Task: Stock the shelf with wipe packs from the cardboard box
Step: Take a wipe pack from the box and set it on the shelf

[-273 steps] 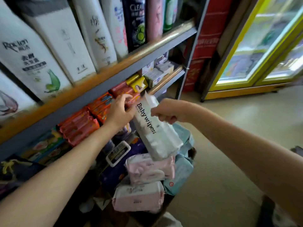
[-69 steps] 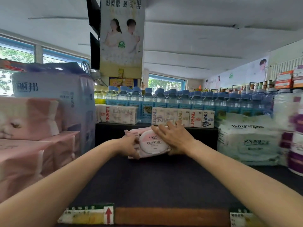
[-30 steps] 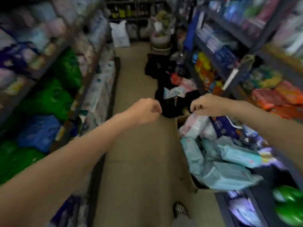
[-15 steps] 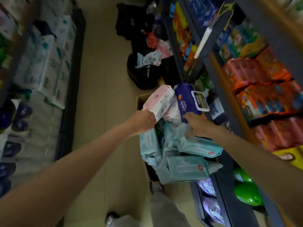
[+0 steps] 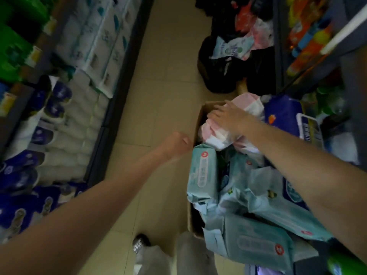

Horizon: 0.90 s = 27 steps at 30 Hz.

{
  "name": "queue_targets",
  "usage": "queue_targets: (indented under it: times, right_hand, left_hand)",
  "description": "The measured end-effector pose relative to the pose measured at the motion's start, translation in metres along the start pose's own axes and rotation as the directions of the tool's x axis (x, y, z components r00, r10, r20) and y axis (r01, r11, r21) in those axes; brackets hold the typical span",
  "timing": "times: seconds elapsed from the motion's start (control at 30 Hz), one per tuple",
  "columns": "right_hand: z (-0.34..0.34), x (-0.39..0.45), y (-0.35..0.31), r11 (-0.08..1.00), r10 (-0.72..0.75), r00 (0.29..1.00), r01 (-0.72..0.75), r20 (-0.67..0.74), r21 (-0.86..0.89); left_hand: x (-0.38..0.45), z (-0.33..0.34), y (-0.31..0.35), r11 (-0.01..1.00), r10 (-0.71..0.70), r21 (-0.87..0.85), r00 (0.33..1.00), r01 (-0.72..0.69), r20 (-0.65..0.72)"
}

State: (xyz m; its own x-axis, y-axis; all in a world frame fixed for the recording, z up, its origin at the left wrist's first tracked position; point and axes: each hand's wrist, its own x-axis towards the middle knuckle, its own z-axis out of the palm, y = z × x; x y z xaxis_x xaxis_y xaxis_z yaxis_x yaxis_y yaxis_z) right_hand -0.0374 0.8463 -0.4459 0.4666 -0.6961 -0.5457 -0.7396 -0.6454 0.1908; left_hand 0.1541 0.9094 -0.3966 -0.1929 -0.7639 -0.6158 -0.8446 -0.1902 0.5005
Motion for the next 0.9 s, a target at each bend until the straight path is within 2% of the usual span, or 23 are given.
queue_targets:
  times: [0.1,0.23,0.3,0.4,0.47,0.57,0.63,0.73,0.8,0.9]
  right_hand:
    - [0.012,0.006,0.010,0.993,-0.100,0.993,0.104,-0.062,0.057]
    - [0.012,-0.007,0.010,0.991,-0.060,0.981,0.081,-0.185,0.106]
    - [0.002,-0.024,0.012,0.970,0.060,0.967,0.003,-0.248,0.245]
    - [-0.023,-0.047,0.006,0.819,0.329,0.879,-0.085,-0.344,0.567]
    - [-0.046,-0.056,-0.007,0.772,0.417,0.804,-0.067,-0.423,0.633]
    - [-0.088,-0.059,-0.028,0.822,0.450,0.657,-0.040,-0.605,0.568]
    - [-0.124,-0.055,-0.038,0.852,0.446,0.542,-0.011,-0.712,0.524]
    - [-0.197,-0.044,-0.058,0.874,0.413,0.433,0.060,-0.801,0.483]
    - [-0.252,-0.039,-0.076,0.875,0.393,0.371,0.129,-0.841,0.466]
    - [-0.338,-0.031,-0.117,0.791,0.393,0.279,0.383,-0.876,0.477]
  left_hand:
    - [0.002,0.013,-0.018,0.990,-0.074,-0.122,0.997,0.073,0.002]
    - [-0.001,0.010,-0.010,0.927,-0.145,-0.359,0.987,0.113,-0.065]
    - [-0.004,-0.001,0.005,0.860,-0.160,-0.493,0.987,0.130,-0.019]
    - [-0.001,-0.012,0.028,0.777,-0.092,-0.620,0.994,0.108,0.057]
    - [-0.001,-0.022,0.041,0.754,-0.035,-0.657,0.999,0.013,-0.020]
    - [-0.013,-0.055,0.048,0.839,0.048,-0.510,0.960,-0.189,-0.277]
    - [-0.034,-0.095,0.048,0.881,0.109,-0.399,0.930,-0.254,-0.352]
    - [-0.069,-0.166,0.033,0.911,0.167,-0.277,0.888,-0.305,-0.429]
    - [-0.102,-0.215,0.018,0.907,0.239,-0.173,0.808,-0.383,-0.539]
    - [-0.163,-0.292,-0.012,0.888,0.302,-0.041,0.647,-0.458,-0.700]
